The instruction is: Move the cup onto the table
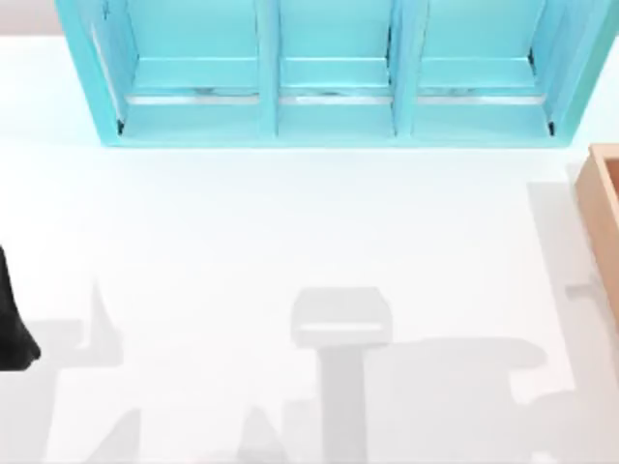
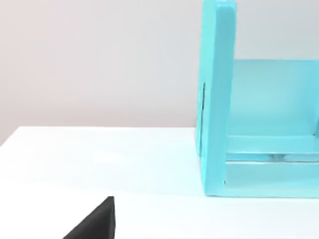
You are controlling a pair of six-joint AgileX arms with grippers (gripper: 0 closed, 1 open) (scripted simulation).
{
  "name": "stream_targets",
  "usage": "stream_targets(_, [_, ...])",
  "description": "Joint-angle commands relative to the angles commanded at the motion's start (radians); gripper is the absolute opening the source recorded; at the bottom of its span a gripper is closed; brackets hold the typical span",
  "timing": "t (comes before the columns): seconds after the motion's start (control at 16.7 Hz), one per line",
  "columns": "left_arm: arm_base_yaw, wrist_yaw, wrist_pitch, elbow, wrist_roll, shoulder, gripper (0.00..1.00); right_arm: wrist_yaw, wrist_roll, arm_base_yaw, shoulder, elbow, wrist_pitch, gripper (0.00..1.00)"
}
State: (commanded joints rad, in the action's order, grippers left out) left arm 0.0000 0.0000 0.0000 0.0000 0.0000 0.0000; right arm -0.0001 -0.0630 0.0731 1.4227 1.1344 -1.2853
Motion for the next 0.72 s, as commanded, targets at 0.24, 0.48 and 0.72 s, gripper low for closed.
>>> stream_targets(0.24, [0.000, 0.000, 0.000, 0.000, 0.000, 0.000, 1.00, -0.002, 0.002, 0.003, 0.006, -0.002, 0.002, 0.00])
stream_targets(0.48, [0.000, 0.000, 0.000, 0.000, 0.000, 0.000, 1.00, -0.001, 0.086, -0.080, 0.108, 0.106, -0.042, 0.00])
stream_targets(0.72, [0.000, 0.000, 0.000, 0.000, 0.000, 0.000, 1.00, 0.000, 0.271, -0.261, 0.322, 0.382, -0.126, 0.00])
